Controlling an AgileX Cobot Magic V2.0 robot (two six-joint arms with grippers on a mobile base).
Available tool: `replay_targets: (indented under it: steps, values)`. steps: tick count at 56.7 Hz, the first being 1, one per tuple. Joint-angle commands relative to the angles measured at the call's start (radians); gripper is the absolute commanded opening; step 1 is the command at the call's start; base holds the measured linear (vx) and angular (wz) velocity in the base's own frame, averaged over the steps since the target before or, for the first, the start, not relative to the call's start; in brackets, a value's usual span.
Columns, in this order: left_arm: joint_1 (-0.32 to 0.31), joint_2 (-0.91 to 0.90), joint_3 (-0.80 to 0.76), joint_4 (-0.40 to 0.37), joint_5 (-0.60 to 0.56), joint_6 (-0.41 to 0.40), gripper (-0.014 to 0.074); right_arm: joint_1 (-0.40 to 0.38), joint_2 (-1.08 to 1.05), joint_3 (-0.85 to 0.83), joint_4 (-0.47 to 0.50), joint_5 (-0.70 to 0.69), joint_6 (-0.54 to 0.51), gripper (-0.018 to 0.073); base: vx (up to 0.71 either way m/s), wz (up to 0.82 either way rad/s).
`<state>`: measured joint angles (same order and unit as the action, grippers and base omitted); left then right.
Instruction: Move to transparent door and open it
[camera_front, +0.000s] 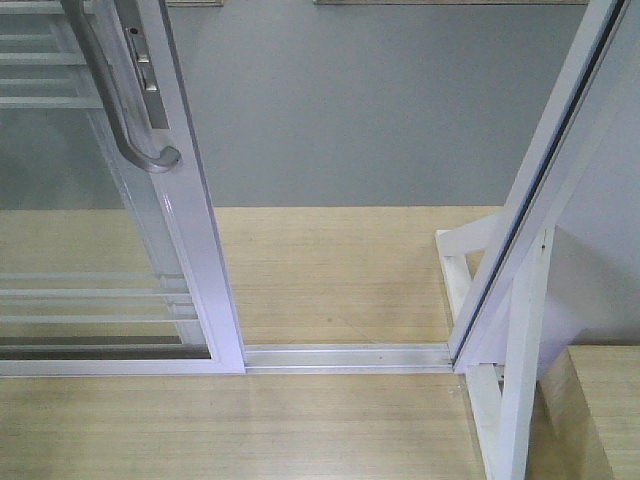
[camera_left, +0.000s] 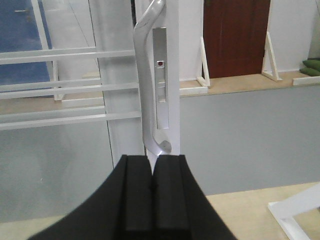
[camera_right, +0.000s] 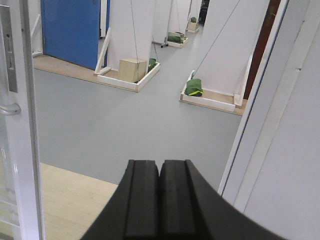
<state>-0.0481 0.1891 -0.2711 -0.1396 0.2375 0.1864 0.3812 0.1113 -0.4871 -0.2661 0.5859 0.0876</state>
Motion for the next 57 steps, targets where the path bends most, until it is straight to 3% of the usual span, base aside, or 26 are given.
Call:
replay_targets:
  steps: [1, 8, 12, 20, 57]
  values:
    - [-0.006, -0.031, 0.097, -0.015, -0.222, -0.017, 0.0000, -0.006, 0.014, -0.027, -0.018, -0.075, 0.004, -0.0004, 0.00, 0.00]
    - [-0.006, -0.138, 0.293, -0.015, -0.384, -0.039, 0.0000, -0.006, 0.014, -0.027, -0.018, -0.075, 0.004, -0.0004, 0.00, 0.00]
    - [0.001, -0.207, 0.266, 0.008, -0.225, -0.019, 0.0000, -0.006, 0.014, -0.027, -0.018, -0.075, 0.004, -0.0004, 0.00, 0.00]
    - [0.002, -0.214, 0.272, 0.024, -0.179, -0.009, 0.0001, -0.006, 0.016, -0.027, -0.021, -0.075, 0.004, -0.0004, 0.00, 0.00]
    - [0.002, -0.213, 0.272, 0.022, -0.169, -0.009, 0.0002, -0.006, 0.016, -0.027, -0.021, -0.075, 0.004, -0.0004, 0.00, 0.00]
